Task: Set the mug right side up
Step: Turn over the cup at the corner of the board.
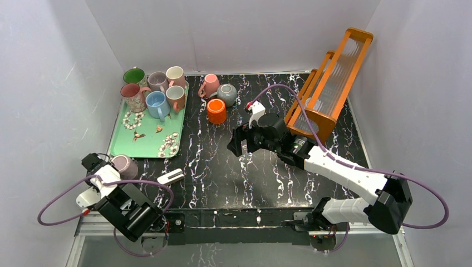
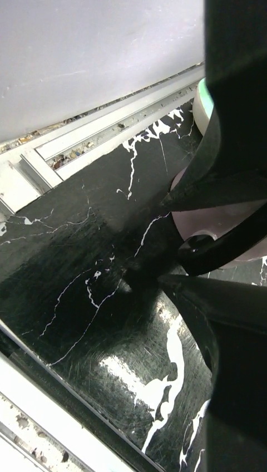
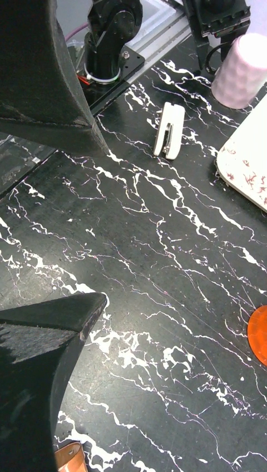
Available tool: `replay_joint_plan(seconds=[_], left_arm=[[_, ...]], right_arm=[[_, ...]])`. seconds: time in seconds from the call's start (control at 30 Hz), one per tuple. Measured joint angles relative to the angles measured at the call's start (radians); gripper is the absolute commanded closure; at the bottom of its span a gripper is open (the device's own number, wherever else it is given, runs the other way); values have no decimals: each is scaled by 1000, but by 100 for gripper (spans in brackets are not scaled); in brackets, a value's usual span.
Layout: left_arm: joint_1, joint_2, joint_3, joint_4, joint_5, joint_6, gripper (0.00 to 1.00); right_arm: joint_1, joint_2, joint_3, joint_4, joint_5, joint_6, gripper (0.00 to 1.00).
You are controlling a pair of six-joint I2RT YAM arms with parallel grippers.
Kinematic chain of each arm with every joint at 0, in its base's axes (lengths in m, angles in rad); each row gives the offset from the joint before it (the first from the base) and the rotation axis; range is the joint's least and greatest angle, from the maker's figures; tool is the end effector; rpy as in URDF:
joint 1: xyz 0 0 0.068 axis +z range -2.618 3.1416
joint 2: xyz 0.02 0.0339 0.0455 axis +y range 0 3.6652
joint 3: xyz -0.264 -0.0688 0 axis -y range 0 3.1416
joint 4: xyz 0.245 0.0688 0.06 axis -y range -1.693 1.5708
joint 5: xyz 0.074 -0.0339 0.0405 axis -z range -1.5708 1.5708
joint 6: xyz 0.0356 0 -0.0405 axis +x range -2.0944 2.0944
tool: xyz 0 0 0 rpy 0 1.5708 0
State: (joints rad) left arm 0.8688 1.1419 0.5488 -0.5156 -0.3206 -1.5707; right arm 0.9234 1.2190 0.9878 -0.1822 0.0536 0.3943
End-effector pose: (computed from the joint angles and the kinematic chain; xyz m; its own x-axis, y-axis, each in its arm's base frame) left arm 0.1173 0.1561 0.1699 0.8153 -0.5056 -0.2821 -0.5781 -0.6834 -0.4458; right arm 0.1713 0.2235 0.3196 -0.5183 -0.0495 -0.8538 -0.6150 0.7153 0.3319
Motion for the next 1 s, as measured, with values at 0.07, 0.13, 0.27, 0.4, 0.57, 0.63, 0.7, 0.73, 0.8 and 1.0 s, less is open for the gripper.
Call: replay_joint_plan(seconds=[0.07,0.13,0.27,0.4,0.57,0.63,0.7,0.73,0.8,1.0], left_arm=[[0,8,0,8,11,-1,67],[1,12,0,17,24,0,66],[1,25,3,2,50,1,51],[3,29,21,-33,86,-3,45],[5,18,21,-68,137,-12,46],[5,12,21,-75,147,-13,49],[5,11,21,-77,155,-16,52],[5,11,23,-78,159,-16,53],[5,11,30,-84,167,-19,56],[5,16,76,-86,182,-29,84]], right_arm=[[0,2,0,0,-2,0,1],[0,2,0,1,-4,2,1],[0,2,0,2,-5,5,1],[0,2,0,5,-8,12,1],[0,2,0,5,-9,19,1],[0,2,0,5,-9,20,1],[0,2,0,6,-9,21,1],[0,2,0,6,-9,21,1],[0,2,0,7,-10,21,1],[0,2,0,17,-10,22,1]])
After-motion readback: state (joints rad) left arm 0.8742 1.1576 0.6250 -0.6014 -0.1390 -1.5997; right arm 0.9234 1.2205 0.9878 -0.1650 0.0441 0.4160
